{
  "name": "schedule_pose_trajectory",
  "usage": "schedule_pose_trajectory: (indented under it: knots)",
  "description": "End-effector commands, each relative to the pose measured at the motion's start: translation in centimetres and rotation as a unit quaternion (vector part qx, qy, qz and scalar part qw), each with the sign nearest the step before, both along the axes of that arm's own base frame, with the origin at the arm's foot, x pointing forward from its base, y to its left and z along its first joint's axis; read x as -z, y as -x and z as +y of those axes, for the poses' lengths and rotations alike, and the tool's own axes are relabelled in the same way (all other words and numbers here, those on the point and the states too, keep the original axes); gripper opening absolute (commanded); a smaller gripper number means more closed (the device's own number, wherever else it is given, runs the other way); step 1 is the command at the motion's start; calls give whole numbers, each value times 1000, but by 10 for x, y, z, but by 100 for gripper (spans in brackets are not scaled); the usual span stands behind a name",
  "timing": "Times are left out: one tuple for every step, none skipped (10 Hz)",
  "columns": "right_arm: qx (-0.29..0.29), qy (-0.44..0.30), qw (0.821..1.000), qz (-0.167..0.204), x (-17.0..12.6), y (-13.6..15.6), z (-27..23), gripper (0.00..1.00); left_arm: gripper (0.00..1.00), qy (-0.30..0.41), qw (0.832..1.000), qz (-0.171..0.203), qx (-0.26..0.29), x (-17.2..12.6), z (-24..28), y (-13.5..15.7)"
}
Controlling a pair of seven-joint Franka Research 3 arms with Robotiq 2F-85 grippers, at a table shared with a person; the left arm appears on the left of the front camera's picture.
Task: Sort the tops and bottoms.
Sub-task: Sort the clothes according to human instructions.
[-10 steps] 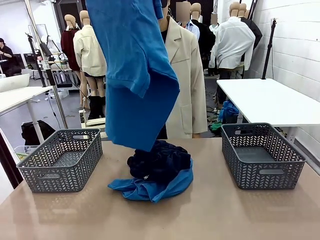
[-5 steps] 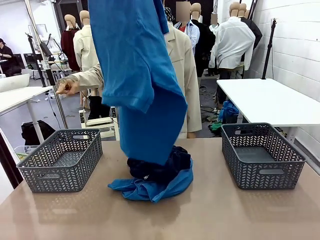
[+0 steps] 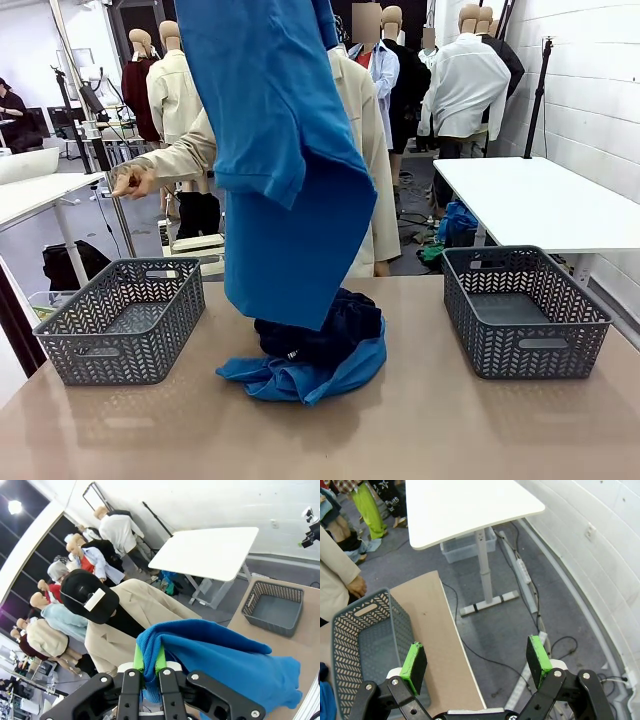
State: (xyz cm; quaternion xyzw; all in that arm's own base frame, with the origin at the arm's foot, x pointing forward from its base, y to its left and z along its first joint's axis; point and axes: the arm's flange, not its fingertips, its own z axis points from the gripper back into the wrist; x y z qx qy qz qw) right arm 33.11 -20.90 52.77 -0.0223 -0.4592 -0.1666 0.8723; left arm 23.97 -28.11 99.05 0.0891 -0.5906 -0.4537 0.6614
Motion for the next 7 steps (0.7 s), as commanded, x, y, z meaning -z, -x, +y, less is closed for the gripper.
schedule_pose_trajectory:
  knots:
    - [2, -7, 1000, 2, 2, 1, 1, 100, 0, 7, 1000, -15, 0, -9, 7, 4]
    - [2, -7, 1000, 2, 2, 1, 1, 100, 0, 7, 1000, -15, 0, -9, 7, 4]
    - [2, -7, 1000, 2, 2, 1, 1, 100, 0, 7, 1000, -15, 0, -9, 7, 4]
    - [2, -7, 1000, 2, 2, 1, 1, 100, 0, 7, 1000, -15, 0, -9, 7, 4]
    - [2, -7, 1000, 2, 2, 1, 1, 100, 0, -1, 1000, 2, 0, 1, -1, -2]
    - [2, -7, 1000, 2, 2, 1, 1, 100, 0, 7, 999, -31, -20, -8, 17, -4]
    - [2, -7, 1000, 2, 2, 1, 1, 100, 0, 8, 998, -53, -42, -16, 46, -11]
